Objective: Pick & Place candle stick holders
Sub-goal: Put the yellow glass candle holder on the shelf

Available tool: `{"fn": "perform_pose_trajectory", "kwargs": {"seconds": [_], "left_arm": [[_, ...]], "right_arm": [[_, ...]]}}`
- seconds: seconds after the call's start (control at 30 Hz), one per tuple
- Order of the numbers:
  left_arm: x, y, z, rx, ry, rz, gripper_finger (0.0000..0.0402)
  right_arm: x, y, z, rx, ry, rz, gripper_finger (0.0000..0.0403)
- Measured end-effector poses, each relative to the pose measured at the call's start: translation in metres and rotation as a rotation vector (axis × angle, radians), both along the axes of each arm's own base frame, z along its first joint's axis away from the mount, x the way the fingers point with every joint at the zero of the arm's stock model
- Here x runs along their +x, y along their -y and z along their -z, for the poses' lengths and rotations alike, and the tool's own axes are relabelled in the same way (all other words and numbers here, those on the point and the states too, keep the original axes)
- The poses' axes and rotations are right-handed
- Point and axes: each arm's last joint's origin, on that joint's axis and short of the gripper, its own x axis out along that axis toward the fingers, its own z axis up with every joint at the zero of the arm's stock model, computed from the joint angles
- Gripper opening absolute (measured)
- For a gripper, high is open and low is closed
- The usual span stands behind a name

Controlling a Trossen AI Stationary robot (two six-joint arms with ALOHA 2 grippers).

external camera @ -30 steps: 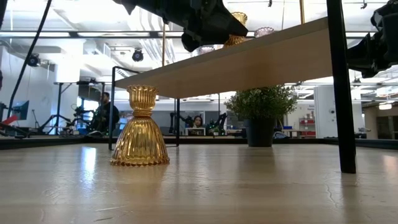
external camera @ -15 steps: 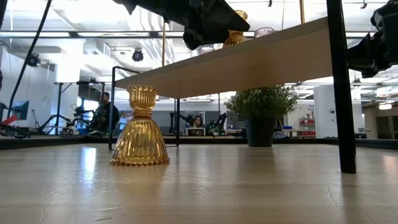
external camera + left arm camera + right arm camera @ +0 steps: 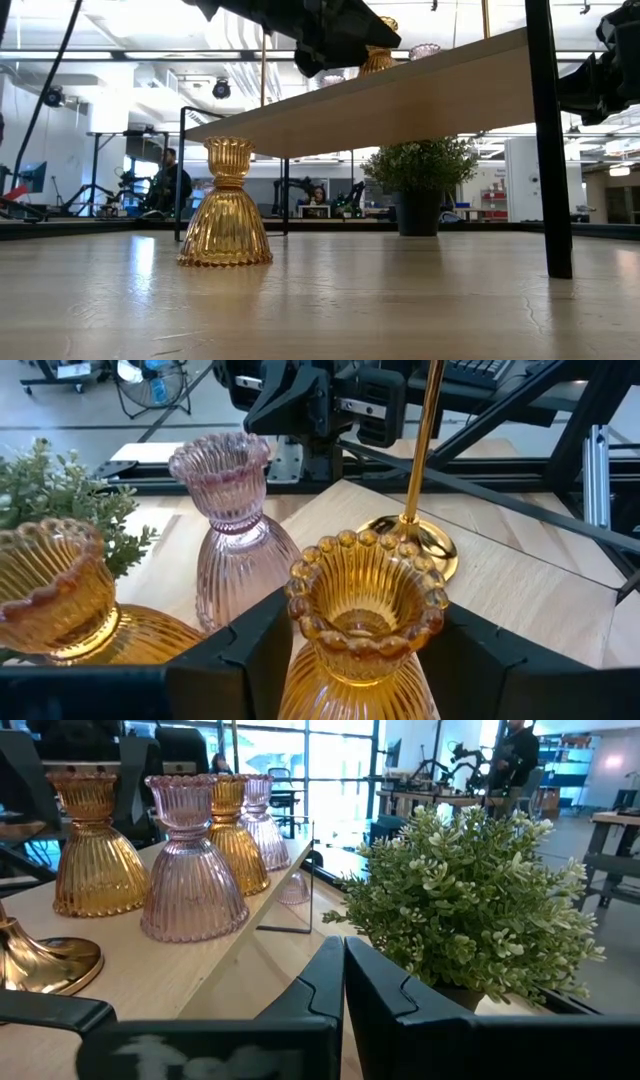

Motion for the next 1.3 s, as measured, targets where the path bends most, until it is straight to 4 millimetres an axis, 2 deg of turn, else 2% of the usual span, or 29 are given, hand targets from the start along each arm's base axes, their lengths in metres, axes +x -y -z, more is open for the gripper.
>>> {"fn": "perform_pose_trajectory", "kwargs": {"seconds": [0.2,0.57,1.3], "left_arm": [[-0.0022,0.0001,-0.0033,0.0,0.001,0.011,0.021],[-0.005,-0.0005,-0.0095,0.019,-0.024,0.019,0.0293],[-0.0072,-0.0002,-0.0037,0.011,-0.085,0.057,0.0289]], "right_arm": [[0.0,0.0,0.0,-0.002,-0.001,0.0,0.0008],[0.0,0.0,0.0,0.0,0.0,0.0,0.0008],[0.0,0.0,0.0,0.0,0.0,0.0,0.0008]]}}
